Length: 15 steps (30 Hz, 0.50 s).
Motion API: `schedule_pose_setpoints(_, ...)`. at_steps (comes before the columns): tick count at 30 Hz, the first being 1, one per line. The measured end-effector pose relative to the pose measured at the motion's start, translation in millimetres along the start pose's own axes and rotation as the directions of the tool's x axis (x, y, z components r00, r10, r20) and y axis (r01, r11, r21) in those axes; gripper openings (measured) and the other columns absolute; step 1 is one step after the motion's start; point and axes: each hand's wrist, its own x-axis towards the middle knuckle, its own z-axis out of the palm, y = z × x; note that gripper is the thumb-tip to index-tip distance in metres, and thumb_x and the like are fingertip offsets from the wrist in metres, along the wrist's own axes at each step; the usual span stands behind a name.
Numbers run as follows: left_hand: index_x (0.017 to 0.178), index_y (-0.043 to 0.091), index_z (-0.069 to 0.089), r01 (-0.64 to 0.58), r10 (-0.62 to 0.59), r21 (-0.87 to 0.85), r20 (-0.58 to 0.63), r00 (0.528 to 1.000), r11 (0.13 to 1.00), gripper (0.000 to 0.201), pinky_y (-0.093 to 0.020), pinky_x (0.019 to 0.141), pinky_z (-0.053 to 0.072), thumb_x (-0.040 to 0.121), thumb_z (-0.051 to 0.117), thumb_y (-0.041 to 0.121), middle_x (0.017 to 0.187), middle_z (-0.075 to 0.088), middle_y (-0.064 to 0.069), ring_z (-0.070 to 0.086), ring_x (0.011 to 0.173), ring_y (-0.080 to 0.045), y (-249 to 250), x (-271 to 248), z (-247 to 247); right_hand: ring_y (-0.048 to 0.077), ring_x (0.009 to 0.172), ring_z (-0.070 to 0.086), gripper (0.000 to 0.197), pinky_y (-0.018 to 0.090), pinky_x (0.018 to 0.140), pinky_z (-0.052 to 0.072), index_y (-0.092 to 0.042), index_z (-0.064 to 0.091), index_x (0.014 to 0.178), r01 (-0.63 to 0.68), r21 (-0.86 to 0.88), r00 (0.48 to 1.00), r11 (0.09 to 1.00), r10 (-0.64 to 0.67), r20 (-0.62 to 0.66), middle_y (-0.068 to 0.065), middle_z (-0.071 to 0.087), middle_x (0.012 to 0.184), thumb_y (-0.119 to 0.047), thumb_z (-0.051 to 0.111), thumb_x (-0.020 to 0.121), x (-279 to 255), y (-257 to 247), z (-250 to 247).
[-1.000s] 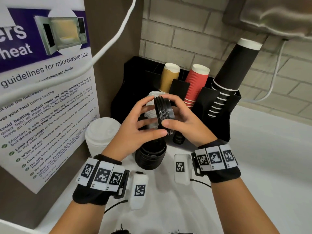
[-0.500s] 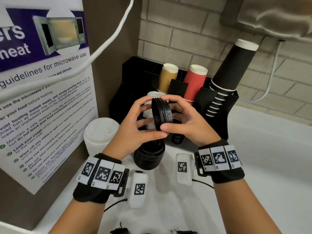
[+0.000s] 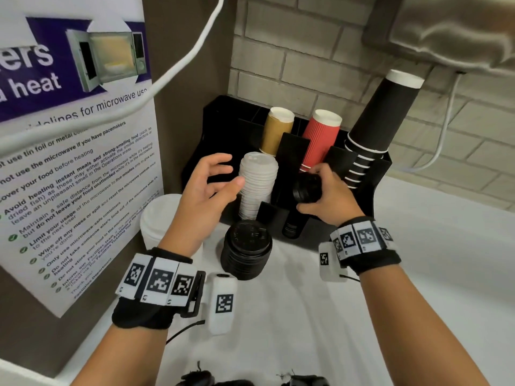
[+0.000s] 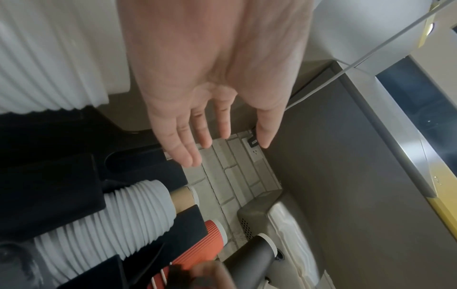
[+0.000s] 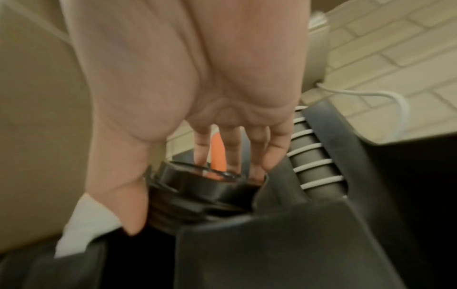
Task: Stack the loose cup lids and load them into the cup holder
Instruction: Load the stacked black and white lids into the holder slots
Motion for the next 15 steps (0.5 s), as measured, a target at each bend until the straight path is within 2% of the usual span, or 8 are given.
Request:
schedule_pose_setpoints(3,0.119,0.036,0.053,-0.008,0.008,0.003,0.026,1.000,1.000,0.042,-0.029,0.086,0.055,0.080,0.066,0.039,0.119,0.056,0.004,0.066,0.101,-0.015,-1,0,2,0.030,0.115,0.049,0.079,0.046,0.100,0.037,-0.024,0.036,0.131,0.015,-0.306,0.990,0.952,0.029,0.139,0.004,0.049,0.129,-0.029,0.081,0.065,8,-4,12)
schedule_pose_setpoints(6,0.115,0.038,0.056,-0.008,0.007,0.021,0.040,0.999,1.000,0.037,-0.027,0.084,0.055,0.080,0.064,0.036,0.116,0.057,0.007,0.066,0.098,-0.012,-2,0,2,0.028,0.118,0.048,0.084,0.047,0.102,0.029,-0.023,0.034,0.136,0.070,-0.484,0.969,0.873,0.055,0.241,0.002,0.049,0.133,-0.030,0.080,0.066,16,-10,22)
schedule_pose_setpoints(11,0.113,0.039,0.057,0.001,-0.002,0.036,0.032,0.999,0.999,0.035,-0.030,0.087,0.054,0.079,0.065,0.036,0.118,0.057,0.007,0.066,0.100,-0.013,-3,0,-2,0.025,0.113,0.052,0.084,0.049,0.101,0.028,-0.026,0.033,0.135,0.162,-0.574,0.923,0.803,0.082,0.376,0.000,0.053,0.125,-0.030,0.078,0.065,21,-10,31)
schedule_pose_setpoints(15,0.113,0.039,0.058,0.005,-0.007,0.045,0.024,1.000,0.999,0.035,-0.031,0.090,0.053,0.079,0.065,0.037,0.118,0.057,0.009,0.065,0.101,-0.012,-3,0,-2,0.025,0.112,0.052,0.085,0.049,0.101,0.029,-0.027,0.033,0.136,0.186,-0.600,0.923,0.778,0.070,0.377,0.000,0.052,0.124,-0.032,0.078,0.064,20,-7,36)
